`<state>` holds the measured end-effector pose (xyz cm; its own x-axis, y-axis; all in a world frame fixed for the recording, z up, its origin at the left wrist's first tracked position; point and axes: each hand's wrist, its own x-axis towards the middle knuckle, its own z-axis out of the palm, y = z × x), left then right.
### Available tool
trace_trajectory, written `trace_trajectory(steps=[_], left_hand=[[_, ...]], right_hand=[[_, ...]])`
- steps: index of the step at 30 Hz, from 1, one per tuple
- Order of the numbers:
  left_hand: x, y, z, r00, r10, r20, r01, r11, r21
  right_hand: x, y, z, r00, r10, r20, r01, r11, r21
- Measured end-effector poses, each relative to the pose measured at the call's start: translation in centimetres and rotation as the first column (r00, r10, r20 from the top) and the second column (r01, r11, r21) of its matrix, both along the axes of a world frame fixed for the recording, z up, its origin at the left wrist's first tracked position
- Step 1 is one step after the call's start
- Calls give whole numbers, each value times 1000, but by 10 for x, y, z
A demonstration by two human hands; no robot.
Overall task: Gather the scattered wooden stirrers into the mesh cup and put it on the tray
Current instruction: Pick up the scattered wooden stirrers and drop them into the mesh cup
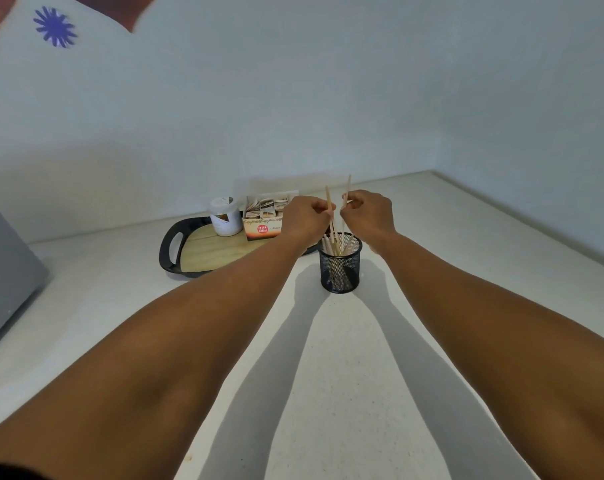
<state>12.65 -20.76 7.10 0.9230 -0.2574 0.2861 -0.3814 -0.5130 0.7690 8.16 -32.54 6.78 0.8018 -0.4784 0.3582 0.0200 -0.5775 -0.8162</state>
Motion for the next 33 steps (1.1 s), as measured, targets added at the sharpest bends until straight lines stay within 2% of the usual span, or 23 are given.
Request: trace_trajectory(steps=[7, 14, 19, 23, 28, 33], left_hand=[[4, -6, -12, 999, 13, -44, -11, 999, 46], [13, -1, -22, 996, 47, -72, -34, 984, 177], [16, 9, -18, 997, 76, -29, -69, 978, 195], [15, 18, -17, 996, 83, -24, -77, 981, 176], [11, 35, -16, 994, 95, -49, -89, 991, 100], [7, 65, -21, 988, 118, -100, -108, 989, 99]], right_hand=[[4, -1, -12, 997, 35, -67, -44, 990, -137], [8, -2, -24, 956, 48, -290, -137, 945, -296], [14, 0, -23, 976, 28, -215, -89, 957, -277], [14, 9, -17, 988, 74, -135, -104, 968, -227], [12, 28, -15, 981, 165, -103, -183, 962, -204], [6, 52, -20, 952, 281, -124, -303, 926, -224]])
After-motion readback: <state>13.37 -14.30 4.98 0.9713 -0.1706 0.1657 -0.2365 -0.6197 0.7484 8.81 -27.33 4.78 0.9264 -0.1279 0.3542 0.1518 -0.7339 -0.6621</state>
